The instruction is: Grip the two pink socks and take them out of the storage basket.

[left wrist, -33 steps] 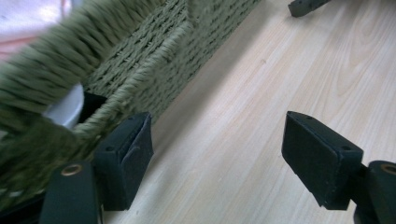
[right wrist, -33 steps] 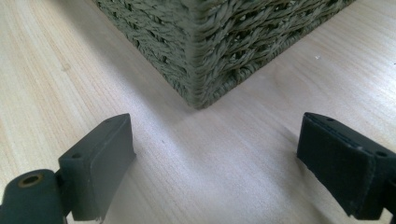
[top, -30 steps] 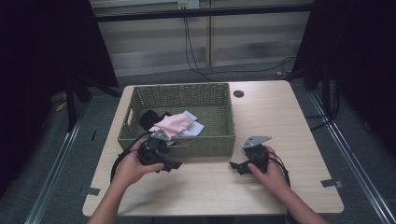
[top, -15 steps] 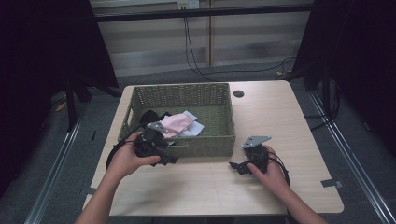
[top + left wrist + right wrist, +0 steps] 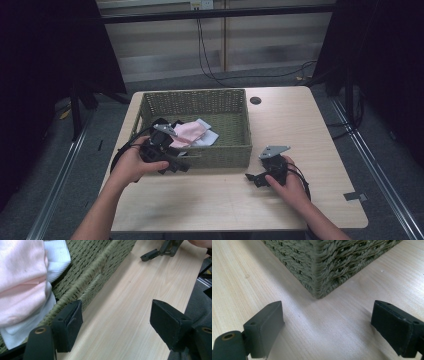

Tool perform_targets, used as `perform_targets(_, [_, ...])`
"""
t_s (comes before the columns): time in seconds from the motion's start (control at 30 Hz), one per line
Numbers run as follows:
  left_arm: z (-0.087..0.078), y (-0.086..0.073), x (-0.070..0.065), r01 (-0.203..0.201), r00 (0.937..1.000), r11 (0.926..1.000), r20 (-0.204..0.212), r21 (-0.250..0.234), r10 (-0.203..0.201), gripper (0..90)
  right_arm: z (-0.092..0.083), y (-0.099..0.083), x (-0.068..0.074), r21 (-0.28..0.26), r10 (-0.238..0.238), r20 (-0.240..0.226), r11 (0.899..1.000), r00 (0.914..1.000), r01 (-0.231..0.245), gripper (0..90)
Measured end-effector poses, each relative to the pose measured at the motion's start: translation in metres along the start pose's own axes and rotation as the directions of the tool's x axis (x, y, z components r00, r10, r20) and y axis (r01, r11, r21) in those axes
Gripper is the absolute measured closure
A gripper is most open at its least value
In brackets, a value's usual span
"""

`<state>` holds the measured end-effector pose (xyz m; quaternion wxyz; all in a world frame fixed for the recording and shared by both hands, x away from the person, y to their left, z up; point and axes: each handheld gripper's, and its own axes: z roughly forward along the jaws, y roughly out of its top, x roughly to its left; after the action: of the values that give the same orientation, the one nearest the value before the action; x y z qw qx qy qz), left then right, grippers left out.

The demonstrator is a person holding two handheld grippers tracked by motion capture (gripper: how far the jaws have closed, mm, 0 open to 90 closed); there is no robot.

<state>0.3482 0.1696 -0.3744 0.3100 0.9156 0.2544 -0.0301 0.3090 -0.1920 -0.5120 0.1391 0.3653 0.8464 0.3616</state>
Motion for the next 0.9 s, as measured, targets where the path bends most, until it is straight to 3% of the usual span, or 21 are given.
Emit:
perform_targets(0.47, [-0.021, 0.032, 0.017, 0.01, 0.9991, 0.9999, -0.041, 0.001, -0.01, 26.1, 0.0, 0.0, 0.0, -0.001, 0.0, 0.001, 1.0, 1.0, 0.0, 10.2])
perform_targets(0.73, [-0.018, 0.046, 0.035, 0.046, 0.9959, 0.9989, -0.079, 0.0, -0.046, 26.3, 0.0, 0.0, 0.0, 0.0, 0.0, 0.0, 1.0, 1.0, 0.0, 10.2])
perform_targets(0.9, [-0.015, 0.052, 0.045, 0.041, 0.9941, 0.9991, -0.101, 0.006, -0.04, 26.4, 0.0, 0.0, 0.0, -0.001, 0.002, 0.0, 1.0, 1.0, -0.002, 10.2])
